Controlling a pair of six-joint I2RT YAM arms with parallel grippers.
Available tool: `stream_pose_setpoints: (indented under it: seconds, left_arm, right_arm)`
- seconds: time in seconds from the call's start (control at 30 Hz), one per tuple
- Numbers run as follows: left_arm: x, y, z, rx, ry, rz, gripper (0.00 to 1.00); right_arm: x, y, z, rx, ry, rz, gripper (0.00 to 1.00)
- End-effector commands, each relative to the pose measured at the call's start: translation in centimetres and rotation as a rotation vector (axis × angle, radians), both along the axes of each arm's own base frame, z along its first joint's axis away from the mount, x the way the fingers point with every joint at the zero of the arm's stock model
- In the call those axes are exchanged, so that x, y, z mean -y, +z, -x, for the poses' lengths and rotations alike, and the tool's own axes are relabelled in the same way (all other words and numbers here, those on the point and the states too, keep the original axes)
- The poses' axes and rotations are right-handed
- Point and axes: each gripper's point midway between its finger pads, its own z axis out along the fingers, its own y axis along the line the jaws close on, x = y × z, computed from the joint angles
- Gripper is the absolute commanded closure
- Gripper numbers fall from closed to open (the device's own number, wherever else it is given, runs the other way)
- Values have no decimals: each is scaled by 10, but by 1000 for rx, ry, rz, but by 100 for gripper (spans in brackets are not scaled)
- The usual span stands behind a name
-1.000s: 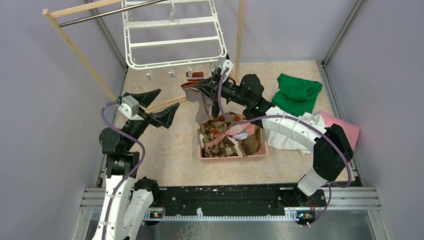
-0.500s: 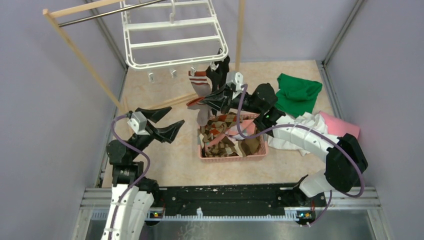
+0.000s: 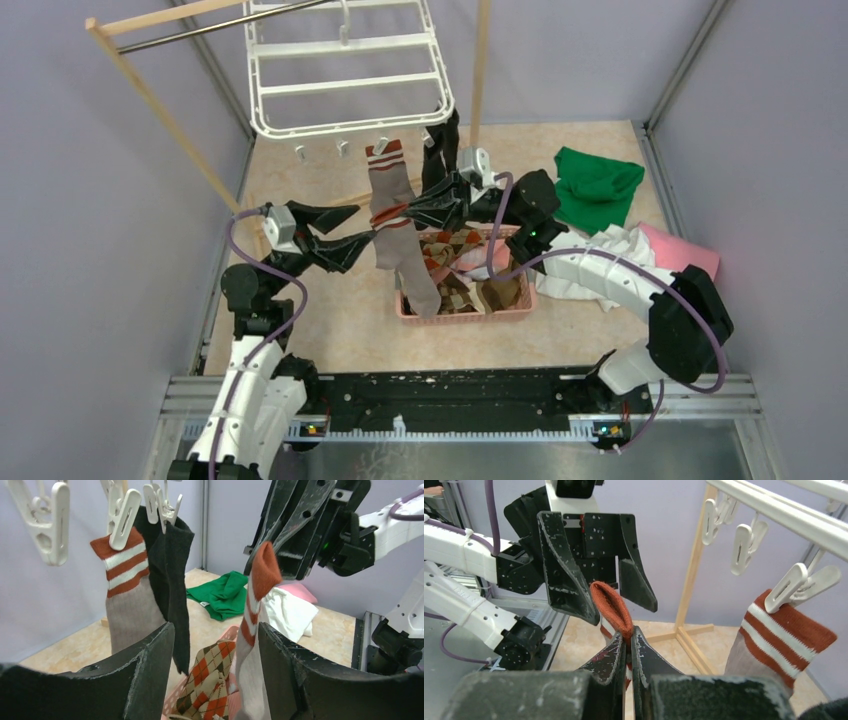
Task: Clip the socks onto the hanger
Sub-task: Adjust the sock.
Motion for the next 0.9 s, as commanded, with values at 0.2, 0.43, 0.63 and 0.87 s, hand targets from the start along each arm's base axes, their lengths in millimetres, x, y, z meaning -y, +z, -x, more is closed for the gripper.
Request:
stream_pose_setpoints:
  seconds: [0.2, 0.43, 0.63, 0.87]
  left_arm:
    - [7, 26, 19, 121, -95, 63, 33]
    - [8, 23, 18, 117, -97, 60, 37]
    - [8, 20, 16, 110, -95, 52, 37]
    - [8, 26, 12, 122, -85, 60, 38]
  right_arm:
    - [-11, 20, 3, 29, 53, -42, 100]
    - [-14, 21, 3, 30, 65, -47, 100]
    - [-15, 24, 1, 29, 63, -51, 100]
    - [-19, 23, 6, 23, 90, -47, 100]
